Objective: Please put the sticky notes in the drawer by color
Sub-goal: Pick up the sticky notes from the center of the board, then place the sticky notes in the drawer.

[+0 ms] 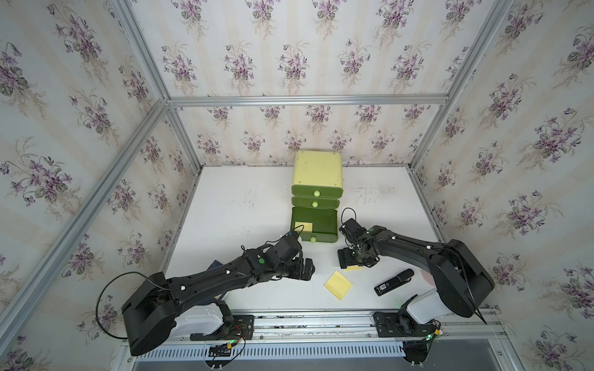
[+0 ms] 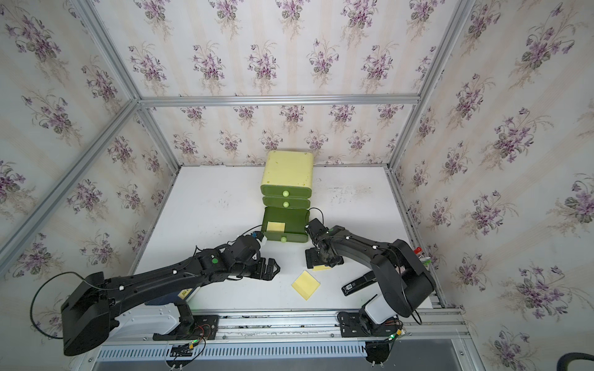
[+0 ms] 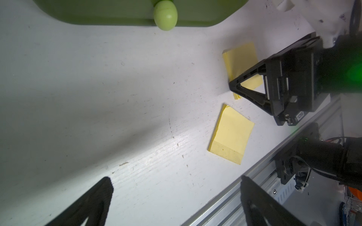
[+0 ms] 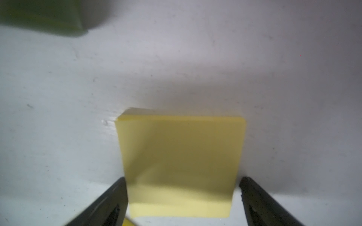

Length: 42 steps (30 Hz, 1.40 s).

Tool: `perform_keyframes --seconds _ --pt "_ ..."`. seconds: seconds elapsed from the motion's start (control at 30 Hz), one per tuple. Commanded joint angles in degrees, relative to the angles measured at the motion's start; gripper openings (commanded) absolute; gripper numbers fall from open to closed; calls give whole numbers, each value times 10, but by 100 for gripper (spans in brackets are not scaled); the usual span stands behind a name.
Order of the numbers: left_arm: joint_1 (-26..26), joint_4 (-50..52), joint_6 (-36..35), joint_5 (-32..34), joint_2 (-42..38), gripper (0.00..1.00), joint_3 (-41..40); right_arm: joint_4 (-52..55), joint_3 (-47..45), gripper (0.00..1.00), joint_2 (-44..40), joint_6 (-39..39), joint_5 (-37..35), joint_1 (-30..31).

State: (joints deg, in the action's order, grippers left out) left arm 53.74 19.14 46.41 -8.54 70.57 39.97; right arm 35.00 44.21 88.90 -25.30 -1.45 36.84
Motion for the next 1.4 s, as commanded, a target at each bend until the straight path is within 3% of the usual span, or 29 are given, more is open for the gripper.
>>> perform_keyframes --seconds 0.0,0.13,0.67,0.87,1.37 --pt "0 -7 -1 9 1 100 1 -12 -23 86 19 1 21 -2" --pt "1 -6 -2 9 0 100 1 -22 -20 73 19 2 39 -2" --pt "0 10 12 43 -49 100 -16 61 139 69 -90 -18 55 -1" --pt "0 28 9 49 -64 100 -16 41 221 69 -33 -35 91 -1" --pt "0 29 11 36 -74 100 -23 12 309 74 118 -66 41 -3"
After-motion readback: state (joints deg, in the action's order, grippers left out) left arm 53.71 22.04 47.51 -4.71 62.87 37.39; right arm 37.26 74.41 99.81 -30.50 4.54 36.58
